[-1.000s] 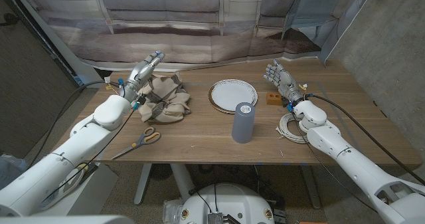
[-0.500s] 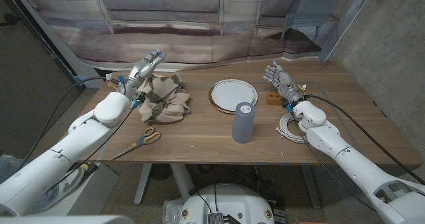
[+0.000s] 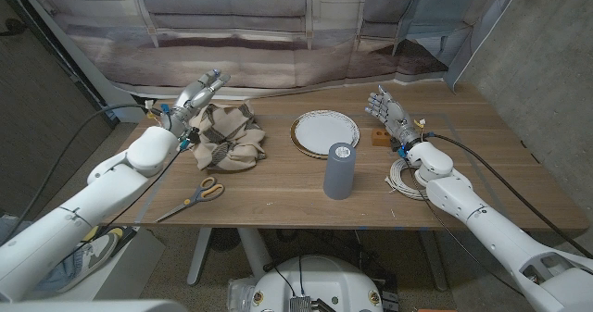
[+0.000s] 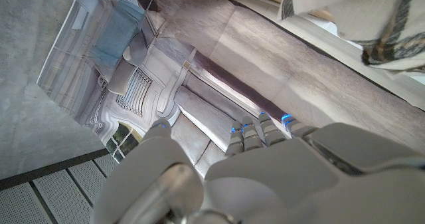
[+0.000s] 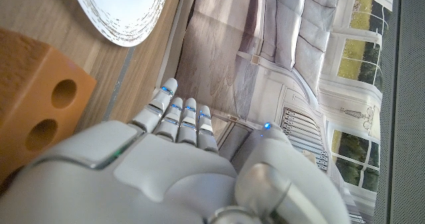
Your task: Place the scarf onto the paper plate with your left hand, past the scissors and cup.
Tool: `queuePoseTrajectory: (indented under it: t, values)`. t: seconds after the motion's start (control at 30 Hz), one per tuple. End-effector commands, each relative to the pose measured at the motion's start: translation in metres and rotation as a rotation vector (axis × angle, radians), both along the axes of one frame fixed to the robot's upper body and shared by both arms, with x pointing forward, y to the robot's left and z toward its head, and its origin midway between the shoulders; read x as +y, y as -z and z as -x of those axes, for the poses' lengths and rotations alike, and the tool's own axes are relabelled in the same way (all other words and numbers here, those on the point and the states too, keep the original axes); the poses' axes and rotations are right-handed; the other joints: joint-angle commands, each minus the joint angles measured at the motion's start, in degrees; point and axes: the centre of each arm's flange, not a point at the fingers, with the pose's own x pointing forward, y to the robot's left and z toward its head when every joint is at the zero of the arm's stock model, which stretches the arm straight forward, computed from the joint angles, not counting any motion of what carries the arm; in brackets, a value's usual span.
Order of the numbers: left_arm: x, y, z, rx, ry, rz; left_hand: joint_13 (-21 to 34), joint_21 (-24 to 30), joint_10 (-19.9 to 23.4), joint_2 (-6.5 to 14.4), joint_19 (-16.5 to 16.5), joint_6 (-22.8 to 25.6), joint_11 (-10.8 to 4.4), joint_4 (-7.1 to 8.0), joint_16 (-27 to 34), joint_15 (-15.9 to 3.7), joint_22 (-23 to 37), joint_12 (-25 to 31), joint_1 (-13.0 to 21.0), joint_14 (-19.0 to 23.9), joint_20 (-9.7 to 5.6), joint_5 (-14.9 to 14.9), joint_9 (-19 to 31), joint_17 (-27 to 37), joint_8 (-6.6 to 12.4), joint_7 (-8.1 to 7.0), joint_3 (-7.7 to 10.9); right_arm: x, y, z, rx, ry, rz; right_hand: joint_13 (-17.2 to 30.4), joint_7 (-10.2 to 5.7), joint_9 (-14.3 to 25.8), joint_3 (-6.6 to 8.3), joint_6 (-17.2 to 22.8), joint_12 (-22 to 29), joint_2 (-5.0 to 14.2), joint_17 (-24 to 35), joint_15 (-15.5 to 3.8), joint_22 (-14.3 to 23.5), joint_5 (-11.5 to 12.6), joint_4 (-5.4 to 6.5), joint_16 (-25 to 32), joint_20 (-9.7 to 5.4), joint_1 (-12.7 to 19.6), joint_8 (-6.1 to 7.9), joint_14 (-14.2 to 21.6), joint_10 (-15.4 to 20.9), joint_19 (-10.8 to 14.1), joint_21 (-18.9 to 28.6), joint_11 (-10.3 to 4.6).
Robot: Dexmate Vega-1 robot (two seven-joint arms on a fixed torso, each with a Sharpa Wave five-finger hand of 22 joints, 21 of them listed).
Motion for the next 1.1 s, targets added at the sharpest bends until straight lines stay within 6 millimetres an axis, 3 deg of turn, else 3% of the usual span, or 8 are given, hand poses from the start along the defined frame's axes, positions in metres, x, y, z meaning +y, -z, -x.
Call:
queuePoseTrajectory:
  t: [0.03, 1.1]
  values:
    - [0.006, 0.002, 0.005, -0.006, -0.031, -0.021, 0.17, 0.01, 0.4, -0.06, 0.19, 0.08, -0.13, -0.21, -0.03, -0.14, 0.08, -0.24, 0.62, 0.17, -0.46, 0.35, 0.08, 0.27, -0.26, -0.1, 0.09, 0.004, 0.002, 0.001, 0.005, 0.003, 0.014, 0.17, 0.16, 0.32, 0.2, 0.71, -0.07, 0.6, 0.15, 0.15, 0.16, -0.23, -0.32, 0.03, -0.06, 0.1, -0.23, 0.55, 0.58, 0.5, -0.18, 0.04]
    - [0.014, 0.011, 0.012, 0.002, -0.213, -0.068, 0.19, -0.07, 0.41, 0.11, 0.08, 0.11, -0.13, -0.31, -0.15, -0.25, 0.09, -0.45, 1.0, 0.24, -0.31, 0.63, 0.1, 0.3, -0.5, -0.18, -0.18, 0.006, 0.0, 0.0, 0.007, -0.018, 0.006, 0.17, -0.1, 0.33, 0.0, 1.53, -0.01, 0.67, 0.16, -0.07, 0.19, -0.31, -0.4, 0.17, -0.05, -0.06, -0.08, 1.38, 1.22, 1.21, -0.59, 0.18]
